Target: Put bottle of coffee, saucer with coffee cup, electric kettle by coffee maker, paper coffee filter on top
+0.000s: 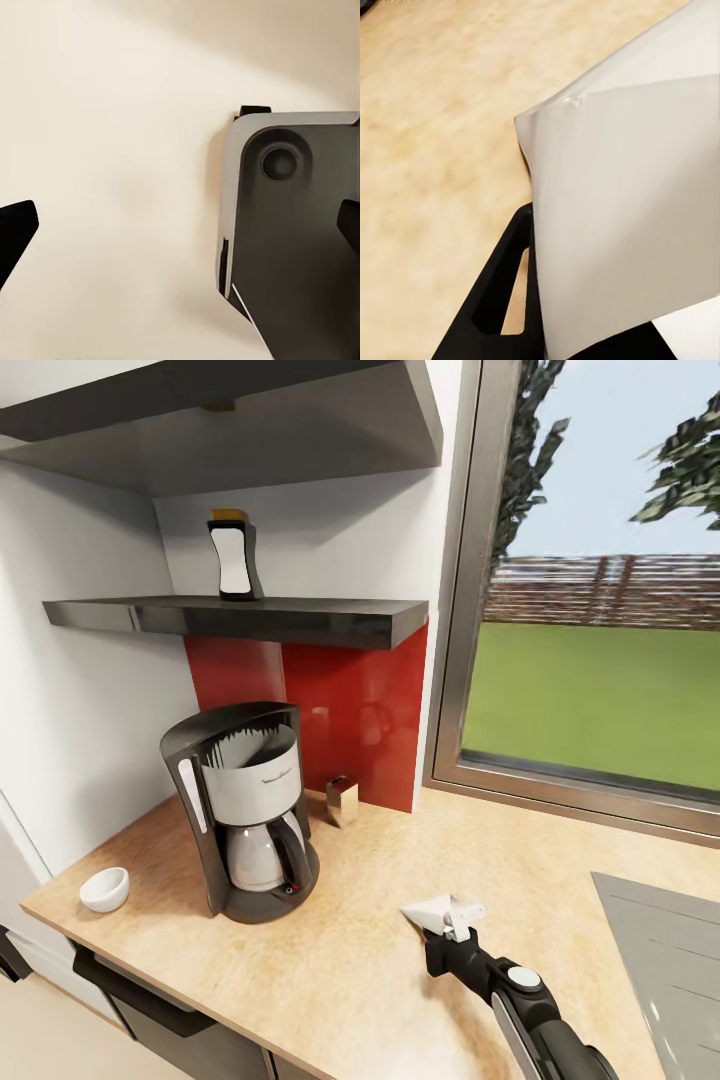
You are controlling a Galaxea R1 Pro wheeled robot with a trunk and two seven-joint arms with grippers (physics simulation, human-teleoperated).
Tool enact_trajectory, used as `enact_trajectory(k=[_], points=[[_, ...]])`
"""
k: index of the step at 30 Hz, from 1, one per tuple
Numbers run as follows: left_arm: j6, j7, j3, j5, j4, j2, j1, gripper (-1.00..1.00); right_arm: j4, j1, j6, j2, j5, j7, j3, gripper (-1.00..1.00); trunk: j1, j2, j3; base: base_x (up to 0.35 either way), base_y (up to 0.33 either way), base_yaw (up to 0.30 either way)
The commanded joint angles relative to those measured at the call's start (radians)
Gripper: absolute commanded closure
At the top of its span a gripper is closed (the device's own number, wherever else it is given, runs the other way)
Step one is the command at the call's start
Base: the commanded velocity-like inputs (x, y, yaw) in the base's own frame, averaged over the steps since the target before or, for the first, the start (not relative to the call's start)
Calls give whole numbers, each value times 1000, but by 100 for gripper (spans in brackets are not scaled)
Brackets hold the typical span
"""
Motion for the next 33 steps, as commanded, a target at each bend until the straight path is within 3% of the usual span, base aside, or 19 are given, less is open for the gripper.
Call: enact_trajectory(k=[1,14,20,26,28,33], points=[[-4,1,6,-3,1,0,-1,-100,-2,-1,8,-1,-10,-1,1,100,1,-2,-2,0,0,0],[-6,-4,6,-4,1,1,-1,-100,-98,-1,12,1,-10,-3,0,100,1,-2,-2,0,0,0],[-7,-5,6,-4,1,3,-1,-100,-213,-1,30,6,-10,-9,-1,100,1,-2,-2,0,0,0],[-7,-5,6,-4,2,6,-1,-100,-318,-20,217,14,-10,-16,-4,100,1,-2,-2,0,0,0],[-7,-5,6,-4,1,6,-1,-100,-332,-55,289,25,-10,-28,-6,100,1,-2,-2,0,0,0],[-7,-5,7,-4,0,7,-1,-100,-347,-120,341,39,-11,-39,-6,100,1,-2,-2,0,0,0]])
